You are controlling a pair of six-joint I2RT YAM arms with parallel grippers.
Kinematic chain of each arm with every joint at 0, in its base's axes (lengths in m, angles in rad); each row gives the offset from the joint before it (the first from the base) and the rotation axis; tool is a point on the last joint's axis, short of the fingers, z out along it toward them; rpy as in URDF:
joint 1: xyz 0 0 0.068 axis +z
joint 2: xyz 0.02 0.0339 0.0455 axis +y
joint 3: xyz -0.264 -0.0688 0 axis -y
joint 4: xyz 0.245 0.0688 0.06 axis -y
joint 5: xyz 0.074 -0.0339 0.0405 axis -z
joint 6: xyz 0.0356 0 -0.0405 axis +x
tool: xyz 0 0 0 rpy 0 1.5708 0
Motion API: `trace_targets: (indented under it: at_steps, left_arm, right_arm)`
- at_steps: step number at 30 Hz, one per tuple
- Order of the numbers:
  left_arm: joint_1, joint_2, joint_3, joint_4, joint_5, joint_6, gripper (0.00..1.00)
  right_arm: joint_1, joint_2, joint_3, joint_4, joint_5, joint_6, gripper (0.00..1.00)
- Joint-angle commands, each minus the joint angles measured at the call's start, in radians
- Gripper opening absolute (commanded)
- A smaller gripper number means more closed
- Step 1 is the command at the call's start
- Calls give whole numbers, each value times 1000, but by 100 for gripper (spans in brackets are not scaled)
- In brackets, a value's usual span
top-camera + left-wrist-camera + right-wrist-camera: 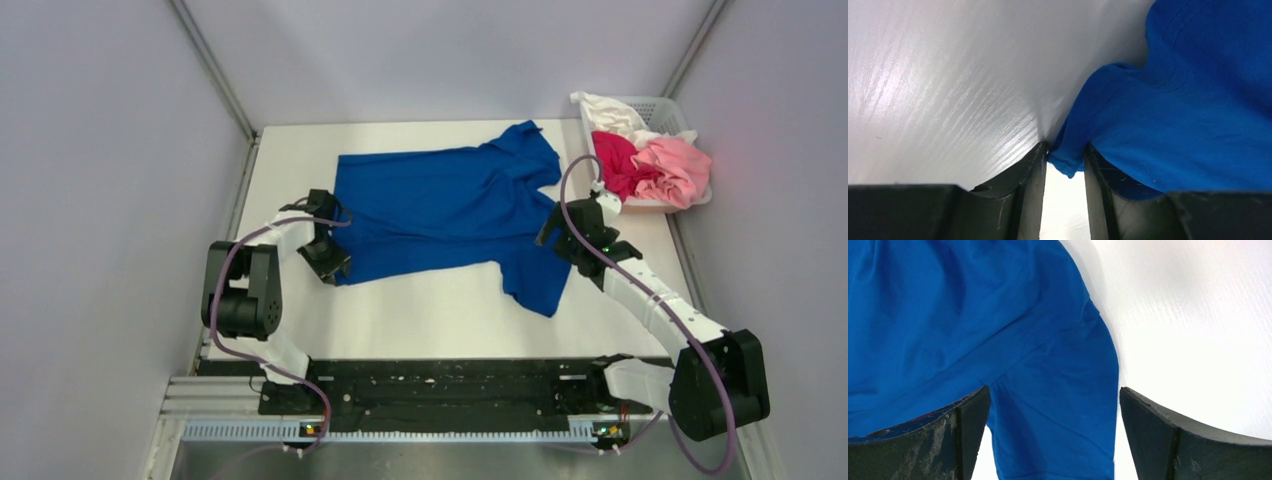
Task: Fold and stack the t-shirts
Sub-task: Flatten out the tshirt
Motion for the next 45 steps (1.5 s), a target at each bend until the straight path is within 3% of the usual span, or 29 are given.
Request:
trace_targets:
  at_steps: [1, 3, 5, 6, 11, 18, 25, 37, 45]
  left_arm:
    - [-9, 45, -25, 68, -4, -12, 37]
    - [-10, 49, -34, 75, -15, -10, 30]
    - [-10, 57, -35, 81, -11, 1, 4]
    - [-10, 59, -35, 82, -6, 4, 0]
    - [-14, 9, -57, 117, 1, 24, 0]
    - [-16, -44, -71, 116, -17, 33, 0]
    - [-16, -48, -87, 130, -1, 39, 0]
    - [-16, -68, -94, 124, -15, 38, 0]
    - [-16, -100, -87, 111, -44, 42, 0]
  right_arm:
    - [1, -26, 4, -31, -5, 12, 99]
    - [0, -35, -5, -47, -6, 11, 99]
    - [0, -47, -10, -70, -13, 8, 99]
    - [1, -51, -10, -88, -18, 5, 99]
    - [21, -85, -9, -247, -100, 13, 95]
    - [295, -63, -22, -482, -50, 198, 91]
    - [300, 0, -99, -336, -48, 225, 78]
    - [299, 203, -111, -155, -77, 198, 69]
    - [299, 207, -140, -150, -25, 216, 21]
